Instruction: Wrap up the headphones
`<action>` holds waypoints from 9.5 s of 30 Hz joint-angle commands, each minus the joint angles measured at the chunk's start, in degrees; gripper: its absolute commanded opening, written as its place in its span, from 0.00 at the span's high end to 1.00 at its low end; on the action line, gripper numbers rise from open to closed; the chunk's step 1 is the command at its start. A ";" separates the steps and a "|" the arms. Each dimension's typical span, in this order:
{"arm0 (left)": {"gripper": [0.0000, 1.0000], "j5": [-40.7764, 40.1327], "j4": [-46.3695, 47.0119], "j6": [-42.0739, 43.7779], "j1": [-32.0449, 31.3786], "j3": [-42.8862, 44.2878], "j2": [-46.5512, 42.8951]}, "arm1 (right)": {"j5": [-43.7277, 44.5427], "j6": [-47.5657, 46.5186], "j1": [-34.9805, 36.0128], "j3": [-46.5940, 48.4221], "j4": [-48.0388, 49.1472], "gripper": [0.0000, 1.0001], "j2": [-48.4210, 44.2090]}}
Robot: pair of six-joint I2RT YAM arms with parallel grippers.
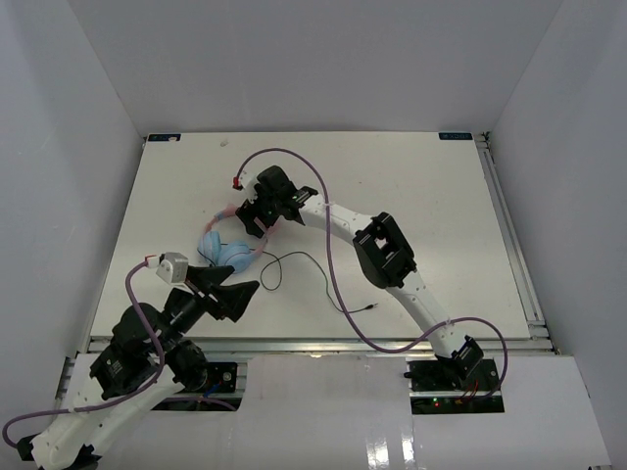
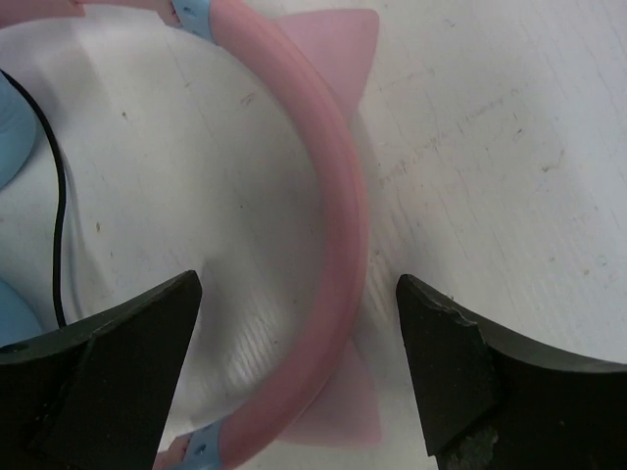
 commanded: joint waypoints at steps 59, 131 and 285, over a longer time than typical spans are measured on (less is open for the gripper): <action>0.02 1.68 79.69 29.04 -4.23 -6.93 64.47 | -16.24 20.76 -41.24 -60.61 -0.24 0.92 -92.32; 0.94 -4.69 -7.61 30.74 -5.96 58.10 85.25 | 33.53 -0.02 -14.82 -78.43 35.35 0.92 -69.27; 1.00 6.66 95.83 0.44 -5.84 4.95 92.35 | 5.00 36.63 -34.76 -67.06 16.45 0.92 -80.60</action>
